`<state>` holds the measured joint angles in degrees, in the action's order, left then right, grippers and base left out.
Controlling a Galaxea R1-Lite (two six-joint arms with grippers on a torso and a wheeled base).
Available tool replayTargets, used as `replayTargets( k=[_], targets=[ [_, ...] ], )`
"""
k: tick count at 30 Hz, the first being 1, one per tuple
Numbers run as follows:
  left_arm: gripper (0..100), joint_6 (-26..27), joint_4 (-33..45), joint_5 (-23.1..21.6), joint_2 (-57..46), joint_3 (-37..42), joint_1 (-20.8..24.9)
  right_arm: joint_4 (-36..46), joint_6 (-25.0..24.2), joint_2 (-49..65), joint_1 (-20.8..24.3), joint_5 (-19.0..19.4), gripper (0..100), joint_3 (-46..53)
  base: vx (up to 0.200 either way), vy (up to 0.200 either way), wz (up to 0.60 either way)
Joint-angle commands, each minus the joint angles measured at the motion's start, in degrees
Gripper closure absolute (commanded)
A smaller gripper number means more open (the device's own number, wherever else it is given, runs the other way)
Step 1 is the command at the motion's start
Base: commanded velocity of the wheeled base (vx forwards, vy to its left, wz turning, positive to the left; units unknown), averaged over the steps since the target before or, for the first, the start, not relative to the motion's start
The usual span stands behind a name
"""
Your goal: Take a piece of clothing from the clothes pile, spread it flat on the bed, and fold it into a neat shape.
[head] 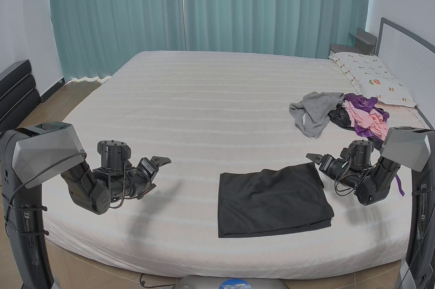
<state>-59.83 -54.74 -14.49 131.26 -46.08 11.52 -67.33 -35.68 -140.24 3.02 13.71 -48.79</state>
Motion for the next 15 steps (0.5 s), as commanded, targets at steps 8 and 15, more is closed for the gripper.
replayTargets(
  k=[8, 15],
  targets=[
    [0, 0.0, -0.1, 0.0, 0.1, -0.1, 0.0, -0.2, 0.3, -1.3, 1.8, 0.9, 0, -0.9, 0.0, 0.0, 0.0],
    [0, -0.3, -0.3, 0.4, -0.3, 0.8, -0.1, -0.3, 0.1, -1.0, 1.9, 0.7, 0, -0.3, 0.0, 0.0, 0.0]
  ],
)
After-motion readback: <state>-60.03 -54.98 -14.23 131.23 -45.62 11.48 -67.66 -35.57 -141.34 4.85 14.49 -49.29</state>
